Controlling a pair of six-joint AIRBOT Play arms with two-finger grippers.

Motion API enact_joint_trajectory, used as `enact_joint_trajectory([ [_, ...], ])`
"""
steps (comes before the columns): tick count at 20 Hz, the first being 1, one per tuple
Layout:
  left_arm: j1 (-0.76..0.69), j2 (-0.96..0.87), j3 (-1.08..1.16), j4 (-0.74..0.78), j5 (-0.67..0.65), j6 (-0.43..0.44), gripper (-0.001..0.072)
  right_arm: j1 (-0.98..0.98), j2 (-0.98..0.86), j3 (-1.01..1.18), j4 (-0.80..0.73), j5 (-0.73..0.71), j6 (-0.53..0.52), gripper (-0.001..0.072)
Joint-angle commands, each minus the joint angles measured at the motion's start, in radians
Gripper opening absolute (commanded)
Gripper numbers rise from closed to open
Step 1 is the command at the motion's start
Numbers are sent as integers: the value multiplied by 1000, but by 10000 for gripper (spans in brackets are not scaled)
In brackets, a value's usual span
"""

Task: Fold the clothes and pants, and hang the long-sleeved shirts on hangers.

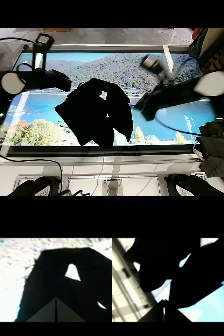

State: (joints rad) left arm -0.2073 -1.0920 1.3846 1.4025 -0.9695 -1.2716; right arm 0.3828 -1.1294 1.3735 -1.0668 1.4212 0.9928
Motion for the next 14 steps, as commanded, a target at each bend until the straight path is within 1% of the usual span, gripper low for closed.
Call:
enact_joint_trajectory([
  [1,75,67,0,51,11,0,9,119,-90,-157,19,-112,11,95],
  [2,105,96,0,89,11,0,9,179,-127,-177,11,-180,-20,345],
  [3,135,128,0,125,11,0,9,242,-165,-180,-13,-228,-90,518],
  [4,165,156,0,144,8,0,9,310,-204,-180,-53,-286,-149,536],
  [7,244,217,0,142,-3,0,9,507,-308,-181,-182,-517,-249,533],
  [8,258,225,0,142,-4,0,20,563,-336,-181,-208,-571,-285,533],
  [10,267,225,0,142,-11,0,20,646,-381,-181,-243,-660,-357,533],
  [12,266,220,-1,141,-14,0,20,692,-420,-181,-249,-776,-388,533],
  [14,265,215,-1,142,-18,0,20,703,-451,-181,-247,-885,-388,533],
])
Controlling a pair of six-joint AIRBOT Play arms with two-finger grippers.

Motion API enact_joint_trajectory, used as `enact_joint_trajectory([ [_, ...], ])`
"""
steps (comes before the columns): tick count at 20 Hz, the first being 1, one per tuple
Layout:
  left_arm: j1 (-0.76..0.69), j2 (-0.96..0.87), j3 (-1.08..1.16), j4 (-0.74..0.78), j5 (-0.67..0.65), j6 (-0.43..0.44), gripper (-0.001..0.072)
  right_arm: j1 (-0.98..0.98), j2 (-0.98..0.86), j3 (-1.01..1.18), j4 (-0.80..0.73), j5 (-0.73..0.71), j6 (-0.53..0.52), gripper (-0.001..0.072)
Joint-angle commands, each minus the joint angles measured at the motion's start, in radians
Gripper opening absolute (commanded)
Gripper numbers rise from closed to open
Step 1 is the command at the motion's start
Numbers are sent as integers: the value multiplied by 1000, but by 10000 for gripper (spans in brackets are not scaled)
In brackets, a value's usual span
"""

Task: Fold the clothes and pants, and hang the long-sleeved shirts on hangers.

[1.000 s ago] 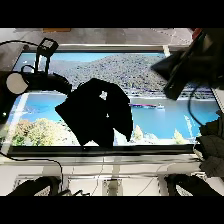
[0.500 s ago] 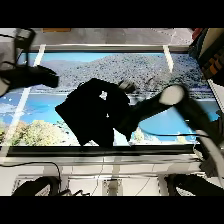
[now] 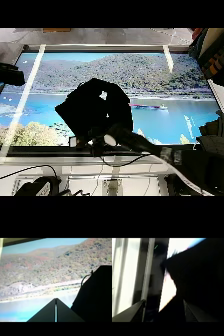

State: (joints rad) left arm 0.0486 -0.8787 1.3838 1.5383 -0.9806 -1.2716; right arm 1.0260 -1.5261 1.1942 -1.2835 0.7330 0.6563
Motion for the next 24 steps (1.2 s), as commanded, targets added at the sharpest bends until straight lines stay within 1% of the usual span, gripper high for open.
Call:
enact_joint_trajectory([
  [1,9,1,0,6,-7,0,20,59,-66,-2,-30,-232,-51,532],
  [5,9,-4,0,5,-8,0,19,37,-123,19,-6,-237,-48,524],
  [8,9,-4,0,2,-18,0,20,32,-174,79,-10,-179,-49,522],
  [9,9,-4,0,2,-19,0,19,32,-188,98,-13,-182,-48,473],
  [10,9,-4,0,2,-19,0,19,32,-203,118,-13,-183,-48,386],
  [11,9,-4,0,2,-19,0,19,32,-219,139,-12,-175,-48,371],
  [13,9,-4,0,3,-25,0,19,32,-239,177,-13,-95,-47,372],
  [15,9,-4,0,2,-31,0,19,32,-238,186,-26,-46,-47,374],
  [16,9,-4,0,2,-30,0,19,31,-235,187,-32,-28,-48,395],
  [18,9,-3,0,2,-31,0,19,24,-222,187,-31,3,-48,398],
  [19,9,-3,0,2,-32,0,19,17,-212,187,-25,18,-48,465],
  [20,9,-3,0,2,-34,0,19,10,-204,187,-25,25,-48,568],
  [21,9,-3,0,2,-34,0,19,1,-201,187,-25,26,-48,580],
  [24,9,-3,0,2,-34,0,19,-19,-217,185,-26,3,-49,579],
])
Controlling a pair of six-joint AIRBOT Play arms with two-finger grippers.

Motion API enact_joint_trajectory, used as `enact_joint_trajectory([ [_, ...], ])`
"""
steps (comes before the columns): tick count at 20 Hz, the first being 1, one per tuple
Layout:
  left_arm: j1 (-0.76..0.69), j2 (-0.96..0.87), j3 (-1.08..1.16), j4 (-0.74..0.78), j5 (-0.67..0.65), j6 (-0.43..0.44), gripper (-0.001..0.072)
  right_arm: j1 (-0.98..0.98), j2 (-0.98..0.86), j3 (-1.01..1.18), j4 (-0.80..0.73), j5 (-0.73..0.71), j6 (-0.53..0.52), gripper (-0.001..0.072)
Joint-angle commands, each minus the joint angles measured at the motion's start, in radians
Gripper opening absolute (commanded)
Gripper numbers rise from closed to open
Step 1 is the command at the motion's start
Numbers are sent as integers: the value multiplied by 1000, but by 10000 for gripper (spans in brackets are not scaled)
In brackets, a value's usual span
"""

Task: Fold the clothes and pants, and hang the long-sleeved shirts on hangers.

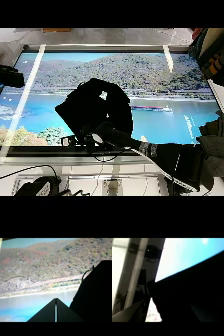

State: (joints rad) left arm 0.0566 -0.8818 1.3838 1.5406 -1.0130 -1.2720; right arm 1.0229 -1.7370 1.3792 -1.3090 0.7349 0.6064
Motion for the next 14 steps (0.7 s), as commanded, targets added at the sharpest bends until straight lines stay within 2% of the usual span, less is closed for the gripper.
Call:
enact_joint_trajectory([
  [1,1,0,0,0,-1,0,19,-24,-16,0,1,-7,0,579],
  [5,1,0,0,0,-1,0,19,-52,-42,0,43,-16,-1,579],
  [8,1,-1,0,0,-1,0,19,-50,-47,0,105,-23,-114,551],
  [11,1,-1,0,-1,-1,0,19,-29,-78,0,108,-28,-137,543],
  [13,1,-1,0,0,-1,0,19,-13,-81,0,103,-32,-138,226],
  [14,1,-1,0,0,-1,0,19,-13,-72,0,99,-42,-137,127],
])
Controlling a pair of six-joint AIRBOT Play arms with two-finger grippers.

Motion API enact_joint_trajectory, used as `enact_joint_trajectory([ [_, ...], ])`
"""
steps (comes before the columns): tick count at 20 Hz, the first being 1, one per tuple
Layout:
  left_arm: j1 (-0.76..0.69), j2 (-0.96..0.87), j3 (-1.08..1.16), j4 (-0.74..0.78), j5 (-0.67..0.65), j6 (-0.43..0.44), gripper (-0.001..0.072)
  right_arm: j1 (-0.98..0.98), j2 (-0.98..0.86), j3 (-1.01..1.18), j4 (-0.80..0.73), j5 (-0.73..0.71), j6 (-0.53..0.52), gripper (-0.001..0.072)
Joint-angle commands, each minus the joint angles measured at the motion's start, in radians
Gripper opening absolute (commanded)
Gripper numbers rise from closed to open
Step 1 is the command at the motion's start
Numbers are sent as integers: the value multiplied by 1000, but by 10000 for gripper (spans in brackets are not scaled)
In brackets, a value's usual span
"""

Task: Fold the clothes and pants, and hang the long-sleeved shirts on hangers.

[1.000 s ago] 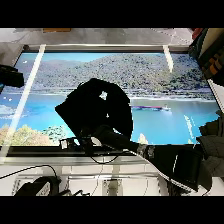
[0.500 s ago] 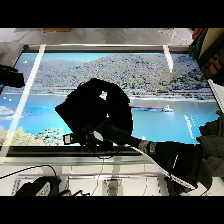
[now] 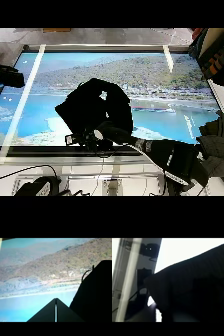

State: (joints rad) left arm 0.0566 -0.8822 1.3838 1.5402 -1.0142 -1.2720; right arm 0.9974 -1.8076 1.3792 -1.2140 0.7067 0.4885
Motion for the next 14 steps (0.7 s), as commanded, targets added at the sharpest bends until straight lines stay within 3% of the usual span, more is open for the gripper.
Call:
enact_joint_trajectory([
  [1,1,-2,0,0,1,0,19,8,13,1,-3,-24,-19,17],
  [4,1,-8,0,-42,0,-8,20,-34,69,40,-61,-26,55,17],
  [5,1,-13,0,-78,0,-7,57,-54,86,63,-71,-27,101,17],
  [6,1,-16,0,-120,0,-7,292,-76,100,87,-74,-41,147,17],
  [7,1,-17,0,-161,1,-7,473,-103,114,111,-73,-75,217,17],
  [10,1,-16,0,-272,0,-6,495,-194,135,169,-73,-180,475,17],
  [14,0,-16,-1,-389,-68,-6,485,-338,135,244,-73,-176,706,18],
])
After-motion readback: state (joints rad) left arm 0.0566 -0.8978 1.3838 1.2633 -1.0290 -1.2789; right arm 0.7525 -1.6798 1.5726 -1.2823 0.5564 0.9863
